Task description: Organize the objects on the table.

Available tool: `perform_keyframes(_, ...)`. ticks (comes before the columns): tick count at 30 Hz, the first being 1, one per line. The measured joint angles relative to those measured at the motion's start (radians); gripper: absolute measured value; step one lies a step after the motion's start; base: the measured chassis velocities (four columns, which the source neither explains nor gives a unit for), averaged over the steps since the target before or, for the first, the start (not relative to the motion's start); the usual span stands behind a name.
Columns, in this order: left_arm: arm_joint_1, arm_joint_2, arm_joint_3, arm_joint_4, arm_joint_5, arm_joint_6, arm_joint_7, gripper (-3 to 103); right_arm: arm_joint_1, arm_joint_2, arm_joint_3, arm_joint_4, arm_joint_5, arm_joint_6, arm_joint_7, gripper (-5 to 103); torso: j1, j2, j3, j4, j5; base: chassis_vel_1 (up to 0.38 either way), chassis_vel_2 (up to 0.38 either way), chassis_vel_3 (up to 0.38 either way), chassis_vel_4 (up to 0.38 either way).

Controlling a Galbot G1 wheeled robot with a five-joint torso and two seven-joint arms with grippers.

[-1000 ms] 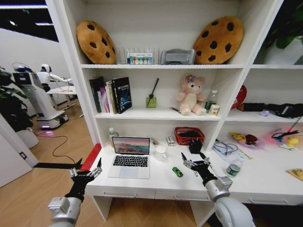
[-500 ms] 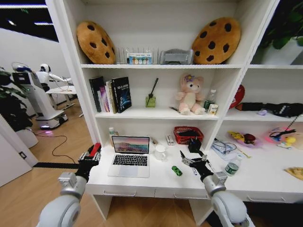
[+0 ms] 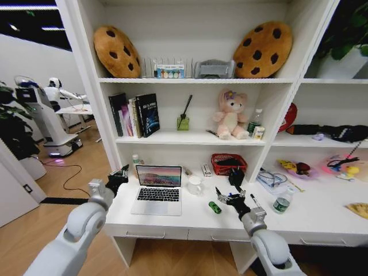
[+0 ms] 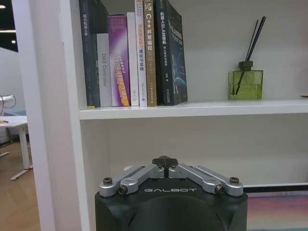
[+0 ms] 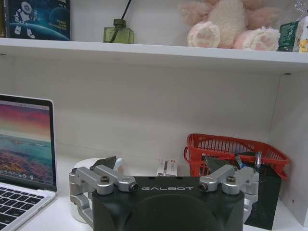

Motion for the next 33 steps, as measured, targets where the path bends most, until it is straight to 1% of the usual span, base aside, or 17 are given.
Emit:
perform_keyframes(1,0.000,0.000,0.000,0.000,0.000,0.000,0.000,0,0.000,0.000,0.000,0.000,0.000,0.000,0.000,100,0.000,0.000,0.000,0.0000,0.0000,0.000,0.000,0.000,0.000)
perform_keyframes(2,-0.054,-0.024,0.051,0.022,-0.019,0.029,-0.051,0,0.010,0.000,-0.002,-0.021,-0.001,0.000,0.000,100,0.000,0.000,0.000,-0.0003,0.0001,0.000,0.000,0.000,0.000)
perform_keyframes(5,-0.092,-0.041,0.095,0.041,-0.023,0.042,-0.067,0,0.016,-0.001,-0.002,-0.040,-0.001,0.000,0.000,100,0.000,0.000,0.000,-0.0004,0.0002,0.000,0.000,0.000,0.000)
perform_keyframes(6,-0.092,-0.041,0.095,0.041,-0.023,0.042,-0.067,0,0.016,-0.001,-0.002,-0.040,-0.001,0.000,0.000,100,0.000,0.000,0.000,-0.0004,0.0002,0.000,0.000,0.000,0.000)
perform_keyframes(8,-0.140,-0.063,0.158,0.070,-0.023,0.047,-0.068,0,0.025,-0.002,0.000,-0.064,-0.003,0.002,0.000,100,0.000,0.000,0.000,-0.0001,0.0002,0.000,0.000,0.000,0.000)
perform_keyframes(14,-0.172,-0.076,0.196,0.090,-0.024,0.047,-0.066,0,0.031,-0.001,0.002,-0.075,-0.003,0.004,0.000,100,0.000,0.000,0.000,-0.0002,0.0002,0.000,0.000,0.000,0.000)
perform_keyframes(16,-0.226,-0.095,0.245,0.129,-0.024,0.047,-0.060,0,0.039,0.002,0.006,-0.088,-0.003,0.006,0.000,100,0.000,0.000,0.000,-0.0003,0.0002,0.000,0.000,0.000,0.000)
perform_keyframes(17,-0.291,-0.120,0.285,0.175,-0.028,0.047,-0.058,0,0.047,0.005,0.012,-0.099,-0.002,0.006,0.000,100,0.000,0.000,0.000,-0.0003,0.0003,0.000,0.000,0.000,0.000)
perform_keyframes(20,-0.323,-0.132,0.305,0.202,-0.029,0.048,-0.058,0,0.049,0.007,0.015,-0.104,-0.002,0.007,0.000,100,0.000,0.000,0.000,-0.0003,0.0002,0.000,0.000,0.000,0.000)
perform_keyframes(22,-0.396,-0.160,0.351,0.289,-0.031,0.066,-0.055,0,0.050,0.017,0.019,-0.114,-0.003,0.013,0.000,100,0.000,0.000,0.000,-0.0003,0.0003,0.000,0.000,0.000,0.000)
perform_keyframes(24,-0.413,-0.173,0.364,0.334,-0.017,0.071,-0.055,0,0.049,0.020,0.020,-0.117,-0.004,0.016,0.000,100,0.000,0.000,0.000,-0.0002,0.0001,0.000,0.000,0.000,0.000)
perform_keyframes(27,-0.428,-0.188,0.374,0.369,-0.026,0.100,-0.082,0,0.049,0.022,0.023,-0.121,-0.004,0.018,0.001,100,0.000,0.000,0.000,-0.0002,0.0001,0.000,0.000,0.000,0.000)
perform_keyframes(28,-0.437,-0.192,0.379,0.373,-0.058,0.133,-0.105,0,0.048,0.023,0.025,-0.125,-0.004,0.023,0.001,100,0.000,0.000,0.000,-0.0002,0.0000,0.000,0.000,0.000,0.000)
perform_keyframes(29,-0.437,-0.192,0.379,0.373,-0.058,0.133,-0.105,0,0.048,0.023,0.025,-0.125,-0.004,0.023,0.001,100,0.000,0.000,0.000,-0.0002,0.0000,0.000,0.000,0.000,0.000)
perform_keyframes(31,-0.447,-0.195,0.384,0.370,-0.108,0.182,-0.138,0,0.044,0.024,0.027,-0.126,-0.003,0.025,0.002,100,0.000,0.000,0.000,-0.0002,0.0001,0.000,0.000,0.000,0.000)
perform_keyframes(32,-0.447,-0.195,0.384,0.370,-0.108,0.182,-0.138,0,0.044,0.024,0.027,-0.126,-0.003,0.025,0.002,100,0.000,0.000,0.000,-0.0002,0.0001,0.000,0.000,0.000,0.000)
perform_keyframes(33,-0.453,-0.196,0.386,0.368,-0.128,0.207,-0.146,0,0.042,0.024,0.027,-0.126,-0.003,0.025,0.002,100,0.000,0.000,0.000,-0.0002,0.0001,0.000,0.000,0.000,0.000)
